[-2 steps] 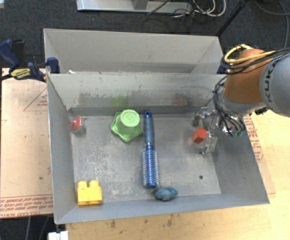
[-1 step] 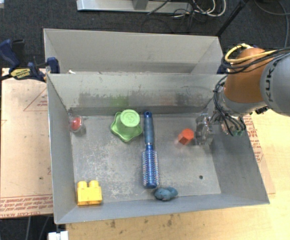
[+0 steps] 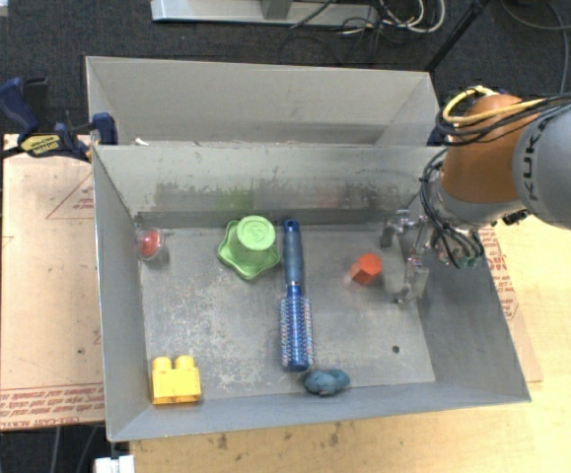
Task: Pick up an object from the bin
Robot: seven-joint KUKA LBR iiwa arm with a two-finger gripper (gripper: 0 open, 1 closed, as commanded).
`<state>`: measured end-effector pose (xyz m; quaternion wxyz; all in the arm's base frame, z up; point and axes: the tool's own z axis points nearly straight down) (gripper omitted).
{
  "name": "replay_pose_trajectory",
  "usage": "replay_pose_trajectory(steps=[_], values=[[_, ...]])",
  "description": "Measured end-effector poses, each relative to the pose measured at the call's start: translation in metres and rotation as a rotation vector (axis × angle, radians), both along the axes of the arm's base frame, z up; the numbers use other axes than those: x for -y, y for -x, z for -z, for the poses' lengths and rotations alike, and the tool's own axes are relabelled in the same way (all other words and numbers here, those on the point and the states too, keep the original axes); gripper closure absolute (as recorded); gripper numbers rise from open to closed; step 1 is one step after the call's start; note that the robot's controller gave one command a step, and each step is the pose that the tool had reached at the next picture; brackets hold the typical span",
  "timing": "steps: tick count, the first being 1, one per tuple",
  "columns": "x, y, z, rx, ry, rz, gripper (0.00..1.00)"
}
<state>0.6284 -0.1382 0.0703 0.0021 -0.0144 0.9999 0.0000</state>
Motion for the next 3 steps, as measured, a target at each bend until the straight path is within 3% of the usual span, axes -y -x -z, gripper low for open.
replay_pose_trajectory(steps=[1,2,3], values=[[-0.075,0.009,-0.003,-0.001,-0.002,-0.52,0.0],[-0.022,-0.01,0.0,0.001,0.0,-0.884,0.0],[-0.051,-0.006,0.0,-0.002,0.001,-0.98,0.0]])
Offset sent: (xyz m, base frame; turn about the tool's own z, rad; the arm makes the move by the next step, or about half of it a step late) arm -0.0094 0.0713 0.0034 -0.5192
